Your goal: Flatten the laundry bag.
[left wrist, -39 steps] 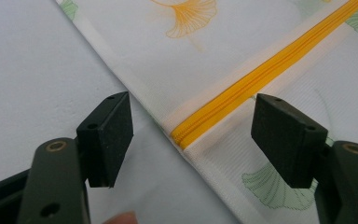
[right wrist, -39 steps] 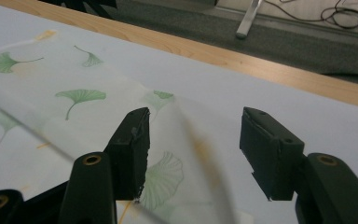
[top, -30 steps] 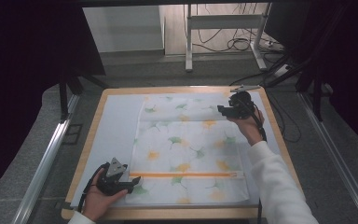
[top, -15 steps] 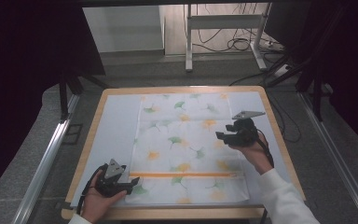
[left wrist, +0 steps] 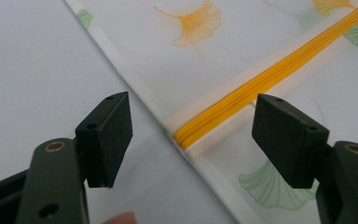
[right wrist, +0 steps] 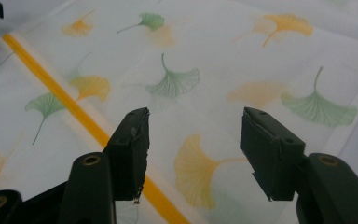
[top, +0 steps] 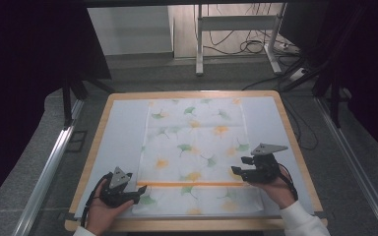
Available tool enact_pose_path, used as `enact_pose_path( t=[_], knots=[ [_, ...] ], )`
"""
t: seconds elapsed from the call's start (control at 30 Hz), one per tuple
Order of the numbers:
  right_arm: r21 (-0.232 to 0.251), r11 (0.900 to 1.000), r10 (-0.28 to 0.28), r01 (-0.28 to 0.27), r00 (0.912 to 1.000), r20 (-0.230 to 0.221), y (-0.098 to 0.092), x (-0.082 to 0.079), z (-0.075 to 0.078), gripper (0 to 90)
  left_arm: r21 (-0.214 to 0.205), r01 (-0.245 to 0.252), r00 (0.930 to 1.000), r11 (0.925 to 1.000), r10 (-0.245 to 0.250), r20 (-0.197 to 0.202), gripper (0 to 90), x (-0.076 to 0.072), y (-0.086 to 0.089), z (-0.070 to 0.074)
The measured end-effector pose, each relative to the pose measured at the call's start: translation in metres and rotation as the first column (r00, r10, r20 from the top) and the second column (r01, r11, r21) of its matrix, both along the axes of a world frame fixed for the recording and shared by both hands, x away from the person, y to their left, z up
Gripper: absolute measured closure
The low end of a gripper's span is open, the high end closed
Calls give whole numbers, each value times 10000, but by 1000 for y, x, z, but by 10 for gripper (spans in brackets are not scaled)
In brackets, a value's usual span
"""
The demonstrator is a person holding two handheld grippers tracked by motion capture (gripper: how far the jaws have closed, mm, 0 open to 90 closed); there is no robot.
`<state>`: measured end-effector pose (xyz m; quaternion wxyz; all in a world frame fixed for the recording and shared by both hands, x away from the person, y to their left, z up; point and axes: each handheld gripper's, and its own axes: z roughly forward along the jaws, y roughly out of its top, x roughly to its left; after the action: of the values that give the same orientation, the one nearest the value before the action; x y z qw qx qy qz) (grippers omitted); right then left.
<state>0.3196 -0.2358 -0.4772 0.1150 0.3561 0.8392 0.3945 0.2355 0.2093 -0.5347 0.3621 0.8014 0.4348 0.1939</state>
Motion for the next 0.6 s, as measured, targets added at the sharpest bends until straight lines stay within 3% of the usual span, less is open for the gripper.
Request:
enact_pose_path(
  t=[0.3,0.43,0.53,0.6],
  knots=[
    [-139,9997,-184,181,9996,-216,-9,-12,-7,409,-21,181,9998,9998,-181,16,286,4,-4,-1],
    [-109,9998,-188,185,9995,-271,-15,-20,-9,450,-99,194,9998,9998,-193,42,287,2,-2,0],
    [-98,9999,-99,93,9983,-567,-18,-22,-13,522,-141,226,9997,9996,-224,122,287,4,-3,2],
    [-180,9998,-80,69,9980,-632,-20,-24,-13,647,-153,278,9995,9995,-275,158,286,4,-4,3]
  ],
)
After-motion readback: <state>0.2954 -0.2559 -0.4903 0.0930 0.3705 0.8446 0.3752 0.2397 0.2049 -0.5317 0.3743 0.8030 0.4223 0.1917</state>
